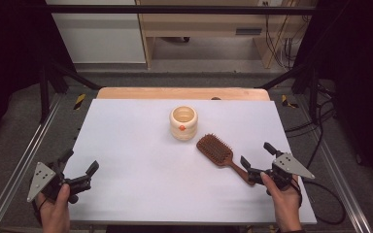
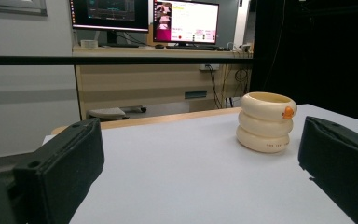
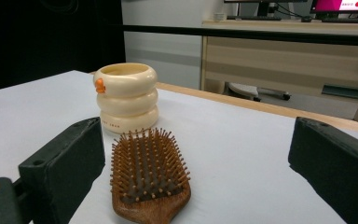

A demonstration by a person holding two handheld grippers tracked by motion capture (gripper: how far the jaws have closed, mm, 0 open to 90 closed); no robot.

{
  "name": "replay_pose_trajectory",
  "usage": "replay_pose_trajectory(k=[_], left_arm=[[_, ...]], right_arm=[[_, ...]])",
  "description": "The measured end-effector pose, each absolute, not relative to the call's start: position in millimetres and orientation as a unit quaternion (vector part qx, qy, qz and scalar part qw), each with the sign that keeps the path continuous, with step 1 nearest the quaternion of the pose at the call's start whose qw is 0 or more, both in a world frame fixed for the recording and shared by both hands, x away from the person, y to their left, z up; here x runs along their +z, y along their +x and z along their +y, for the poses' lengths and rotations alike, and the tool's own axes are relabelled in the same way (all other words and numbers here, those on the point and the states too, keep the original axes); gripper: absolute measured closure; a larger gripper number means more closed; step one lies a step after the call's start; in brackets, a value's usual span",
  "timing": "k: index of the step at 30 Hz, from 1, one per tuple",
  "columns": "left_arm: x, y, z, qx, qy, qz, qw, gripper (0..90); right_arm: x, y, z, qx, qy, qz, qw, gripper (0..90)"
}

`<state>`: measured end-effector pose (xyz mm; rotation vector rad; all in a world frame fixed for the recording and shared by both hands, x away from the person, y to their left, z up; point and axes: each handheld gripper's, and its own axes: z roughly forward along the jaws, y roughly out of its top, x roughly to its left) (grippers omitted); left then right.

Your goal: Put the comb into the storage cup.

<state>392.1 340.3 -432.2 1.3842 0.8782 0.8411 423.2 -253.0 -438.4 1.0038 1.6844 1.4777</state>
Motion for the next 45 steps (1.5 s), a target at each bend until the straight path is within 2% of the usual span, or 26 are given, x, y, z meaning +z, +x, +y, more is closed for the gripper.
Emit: replay_pose_trajectory(k=[13, 17, 19, 27, 31, 33, 35, 45], left_arm=[[-433, 392, 339, 0.363, 0.603, 0.379, 0.601, 0.4], [-433, 392, 339, 0.361, 0.604, 0.380, 0.599, 0.4], [-433, 392, 339, 0.355, 0.606, 0.381, 0.601, 0.4], [-434, 392, 338, 0.353, 0.608, 0.379, 0.601, 0.4], [-434, 392, 338, 0.351, 0.608, 0.382, 0.601, 0.4], [-434, 393, 338, 0.351, 0.609, 0.383, 0.600, 0.4], [-434, 393, 337, 0.350, 0.611, 0.383, 0.599, 0.4], [-434, 393, 336, 0.346, 0.615, 0.381, 0.597, 0.6]], right_arm=[[-436, 421, -253, 0.546, 0.407, 0.652, 0.333, 6.1], [-432, 422, -251, 0.541, 0.420, 0.665, 0.297, 7.2], [-428, 423, -250, 0.517, 0.436, 0.678, 0.288, 10.0], [-411, 430, -246, 0.500, 0.442, 0.700, 0.254, 10.5], [-403, 436, -236, 0.467, 0.422, 0.731, 0.264, 12.4], [-397, 441, -230, 0.429, 0.410, 0.750, 0.292, 13.3], [-394, 443, -228, 0.426, 0.406, 0.754, 0.294, 13.3], [-383, 461, -208, 0.344, 0.379, 0.820, 0.257, 10.7]])
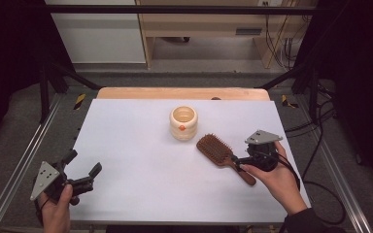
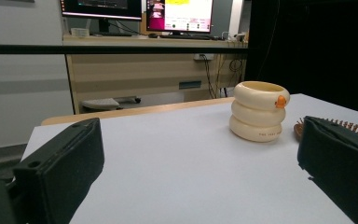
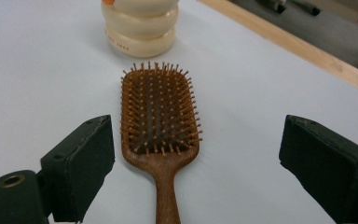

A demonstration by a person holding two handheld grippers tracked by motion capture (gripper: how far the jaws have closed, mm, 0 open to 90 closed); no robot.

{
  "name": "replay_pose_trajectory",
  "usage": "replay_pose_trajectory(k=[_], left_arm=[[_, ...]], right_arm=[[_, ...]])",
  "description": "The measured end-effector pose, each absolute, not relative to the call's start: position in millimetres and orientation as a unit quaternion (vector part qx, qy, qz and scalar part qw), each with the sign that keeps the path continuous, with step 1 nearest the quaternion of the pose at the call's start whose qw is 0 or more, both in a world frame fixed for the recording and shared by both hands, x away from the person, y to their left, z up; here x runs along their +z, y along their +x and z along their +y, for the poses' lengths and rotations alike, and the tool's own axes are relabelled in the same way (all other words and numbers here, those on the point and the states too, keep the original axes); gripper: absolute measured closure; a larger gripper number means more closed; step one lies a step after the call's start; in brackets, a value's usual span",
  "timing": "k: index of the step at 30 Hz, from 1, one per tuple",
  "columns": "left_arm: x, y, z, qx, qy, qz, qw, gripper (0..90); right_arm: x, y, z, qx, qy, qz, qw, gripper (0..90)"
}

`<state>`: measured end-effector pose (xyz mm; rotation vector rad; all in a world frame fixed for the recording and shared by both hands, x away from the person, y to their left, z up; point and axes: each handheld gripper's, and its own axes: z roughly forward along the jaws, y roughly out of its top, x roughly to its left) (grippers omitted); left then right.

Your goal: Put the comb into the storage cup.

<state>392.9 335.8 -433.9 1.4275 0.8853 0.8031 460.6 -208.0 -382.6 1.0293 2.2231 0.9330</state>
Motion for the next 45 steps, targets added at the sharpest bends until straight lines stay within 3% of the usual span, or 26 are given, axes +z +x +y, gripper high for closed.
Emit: replay_pose_trajectory(k=[45], left_arm=[[-435, 394, 333, 0.345, 0.620, 0.380, 0.594, 0.6]], right_arm=[[-437, 485, -207, 0.251, 0.419, 0.862, 0.135, 12.0]])
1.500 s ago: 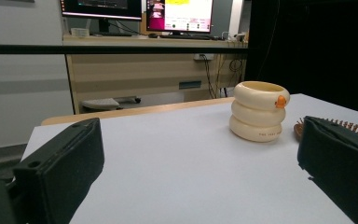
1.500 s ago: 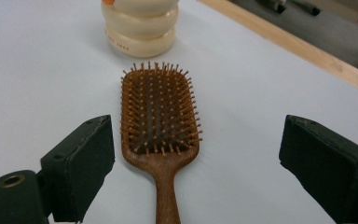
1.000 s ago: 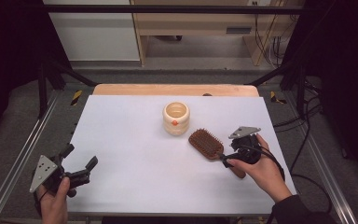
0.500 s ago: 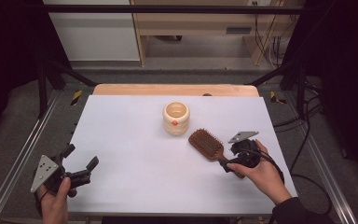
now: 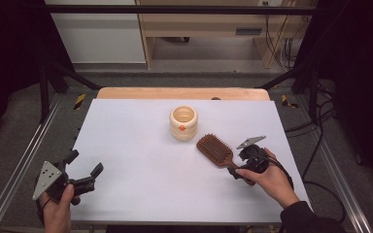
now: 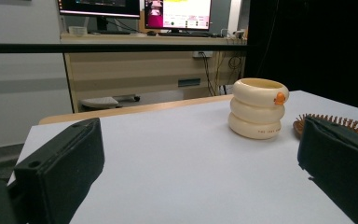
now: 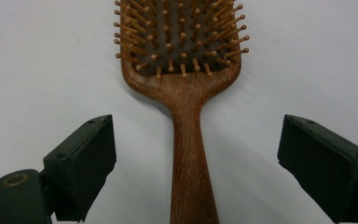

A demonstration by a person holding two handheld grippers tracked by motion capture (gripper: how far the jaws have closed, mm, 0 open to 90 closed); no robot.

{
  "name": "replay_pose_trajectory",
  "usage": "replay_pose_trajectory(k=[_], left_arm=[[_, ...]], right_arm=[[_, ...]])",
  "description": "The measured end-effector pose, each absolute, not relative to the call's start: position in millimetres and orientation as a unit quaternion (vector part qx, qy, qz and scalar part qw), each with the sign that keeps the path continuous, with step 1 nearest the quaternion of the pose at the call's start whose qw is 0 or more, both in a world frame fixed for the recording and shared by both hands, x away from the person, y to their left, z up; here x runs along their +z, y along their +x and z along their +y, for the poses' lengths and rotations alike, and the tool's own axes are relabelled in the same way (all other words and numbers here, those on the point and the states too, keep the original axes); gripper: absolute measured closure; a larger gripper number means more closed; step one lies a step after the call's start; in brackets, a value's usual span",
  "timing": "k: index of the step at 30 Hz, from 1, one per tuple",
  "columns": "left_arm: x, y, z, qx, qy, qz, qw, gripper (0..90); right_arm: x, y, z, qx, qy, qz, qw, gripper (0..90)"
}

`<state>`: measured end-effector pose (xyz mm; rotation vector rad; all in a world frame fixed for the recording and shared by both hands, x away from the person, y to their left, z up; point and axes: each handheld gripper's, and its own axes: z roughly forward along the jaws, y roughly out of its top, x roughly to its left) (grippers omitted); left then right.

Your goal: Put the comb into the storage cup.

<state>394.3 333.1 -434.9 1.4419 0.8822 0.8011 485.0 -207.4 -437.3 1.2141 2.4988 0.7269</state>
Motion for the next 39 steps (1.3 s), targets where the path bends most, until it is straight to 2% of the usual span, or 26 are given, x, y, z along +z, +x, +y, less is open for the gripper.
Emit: replay_pose_trajectory(k=[5, 17, 33, 39], left_arm=[[-435, 394, 333, 0.345, 0.620, 0.379, 0.594, 0.6], [-435, 394, 334, 0.345, 0.619, 0.380, 0.594, 0.6], [-435, 394, 333, 0.346, 0.620, 0.380, 0.594, 0.7], [-435, 394, 334, 0.346, 0.619, 0.380, 0.593, 0.7]], right_arm=[[-443, 492, -201, 0.244, 0.417, 0.867, 0.119, 16.4], [-451, 499, -191, 0.220, 0.416, 0.877, 0.096, 42.2], [-454, 503, -194, 0.201, 0.410, 0.886, 0.081, 55.0], [-454, 506, -196, 0.196, 0.409, 0.887, 0.083, 63.8]])
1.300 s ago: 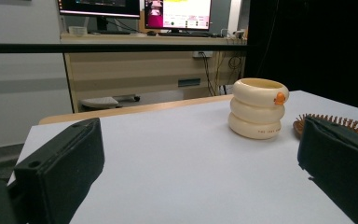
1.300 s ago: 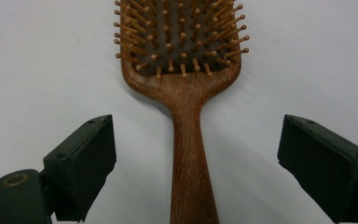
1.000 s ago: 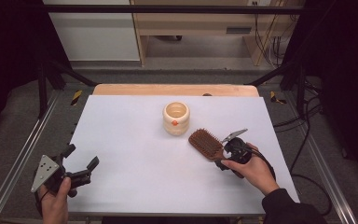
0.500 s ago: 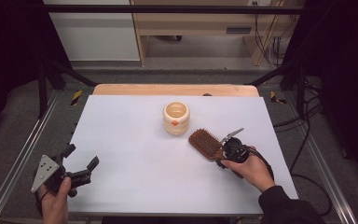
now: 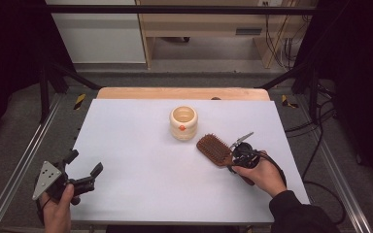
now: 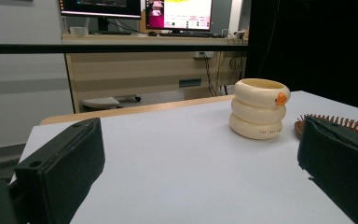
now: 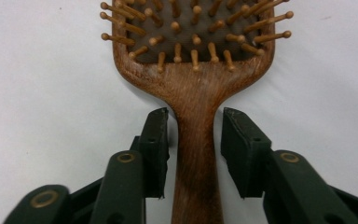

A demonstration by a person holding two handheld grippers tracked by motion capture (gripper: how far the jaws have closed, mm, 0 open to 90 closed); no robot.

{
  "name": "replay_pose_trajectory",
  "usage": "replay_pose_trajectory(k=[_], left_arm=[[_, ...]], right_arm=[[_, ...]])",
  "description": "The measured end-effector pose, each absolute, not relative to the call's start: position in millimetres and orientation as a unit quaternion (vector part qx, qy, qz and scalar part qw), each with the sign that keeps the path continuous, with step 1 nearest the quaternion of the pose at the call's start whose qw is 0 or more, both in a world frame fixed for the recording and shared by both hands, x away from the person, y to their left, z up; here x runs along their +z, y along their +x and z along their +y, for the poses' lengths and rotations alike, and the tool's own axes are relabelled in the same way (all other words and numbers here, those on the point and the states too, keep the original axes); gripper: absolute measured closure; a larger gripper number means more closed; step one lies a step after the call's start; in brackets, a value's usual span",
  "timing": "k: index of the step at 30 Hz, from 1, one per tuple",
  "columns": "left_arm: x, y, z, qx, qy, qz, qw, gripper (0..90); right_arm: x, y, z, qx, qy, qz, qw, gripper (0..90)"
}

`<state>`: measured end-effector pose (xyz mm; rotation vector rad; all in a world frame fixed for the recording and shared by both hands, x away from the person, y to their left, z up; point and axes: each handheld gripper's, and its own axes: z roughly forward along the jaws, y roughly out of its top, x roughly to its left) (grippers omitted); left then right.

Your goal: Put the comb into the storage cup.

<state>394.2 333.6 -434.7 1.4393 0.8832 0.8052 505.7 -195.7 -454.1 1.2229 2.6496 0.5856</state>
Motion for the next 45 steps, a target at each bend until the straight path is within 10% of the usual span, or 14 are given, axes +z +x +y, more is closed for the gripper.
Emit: replay_pose_trajectory(k=[45], left_arm=[[-435, 393, 330, 0.340, 0.624, 0.381, 0.591, 1.0]], right_arm=[[-424, 465, -201, 0.377, 0.410, 0.814, 0.164, 73.2]])
